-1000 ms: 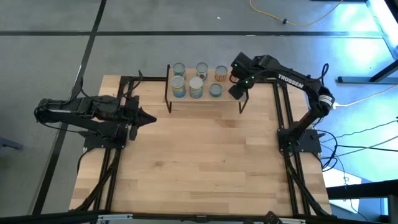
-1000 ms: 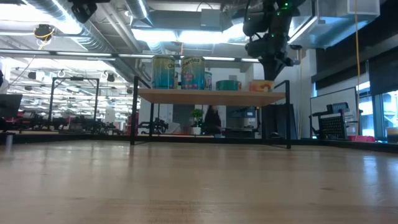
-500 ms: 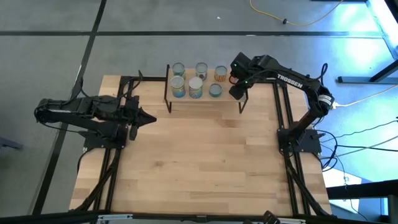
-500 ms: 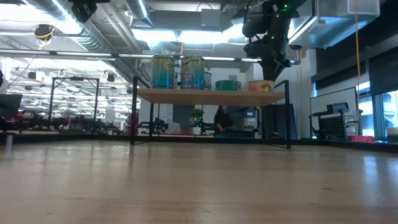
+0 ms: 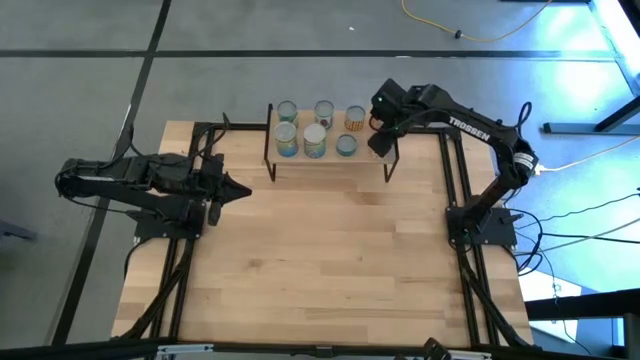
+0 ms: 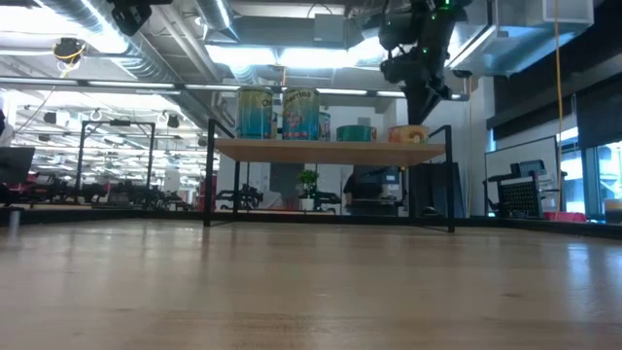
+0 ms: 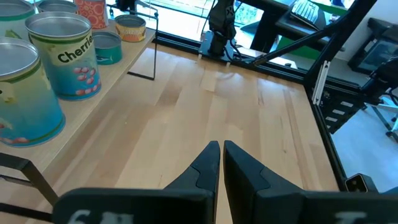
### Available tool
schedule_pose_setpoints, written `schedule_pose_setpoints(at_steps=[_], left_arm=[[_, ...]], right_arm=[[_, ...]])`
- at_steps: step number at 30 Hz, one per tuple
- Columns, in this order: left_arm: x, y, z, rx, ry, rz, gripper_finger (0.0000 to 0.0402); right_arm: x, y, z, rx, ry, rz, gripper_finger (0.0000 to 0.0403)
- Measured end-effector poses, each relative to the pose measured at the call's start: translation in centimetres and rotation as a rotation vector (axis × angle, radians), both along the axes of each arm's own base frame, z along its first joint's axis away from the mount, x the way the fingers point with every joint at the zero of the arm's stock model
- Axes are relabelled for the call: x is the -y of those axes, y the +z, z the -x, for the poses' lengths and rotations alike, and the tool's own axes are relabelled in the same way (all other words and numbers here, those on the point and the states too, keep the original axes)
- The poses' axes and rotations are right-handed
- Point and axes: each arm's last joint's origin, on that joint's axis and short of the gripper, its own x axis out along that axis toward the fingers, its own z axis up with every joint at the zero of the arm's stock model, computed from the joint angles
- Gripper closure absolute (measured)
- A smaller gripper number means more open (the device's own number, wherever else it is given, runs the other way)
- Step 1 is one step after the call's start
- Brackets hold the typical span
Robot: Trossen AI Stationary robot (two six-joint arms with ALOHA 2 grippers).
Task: Pick and place cans onto a shelf
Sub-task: Put the yellow can on the shelf, then return to Home Position
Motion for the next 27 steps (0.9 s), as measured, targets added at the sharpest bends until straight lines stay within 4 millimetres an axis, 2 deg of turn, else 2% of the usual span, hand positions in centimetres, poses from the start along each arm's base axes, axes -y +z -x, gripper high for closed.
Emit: schedule_pose_setpoints(at_steps=[7,11,18,24,27], left_arm=[[0.0,0.0,0.0,0.0,0.0,0.0,0.0386],[0.0,0.0,0.0,0.0,-0.002,-0.006,0.0386],[-0.3,-0.1,0.1,-0.013,0.078,-0.049,0.0386],[-0.4,-0.1,0.1,-0.03,0.074,-0.186,0.0387],[-0.4,-0.1,0.1,-0.032,0.063,-0.204,0.0395]], right_arm=[[-0.4,4.3,0.4,0.052,0.018,0.026,0.0334],[-1.5,6.6,0.7,0.126,0.118,-0.057,0.0334],[-3.4,8.9,0.0,0.321,0.35,-0.181,0.0336],[-5.1,10.7,-0.4,0.367,0.486,-0.153,0.037],[-6.3,12.4,0.0,0.387,0.557,-0.118,0.0395]])
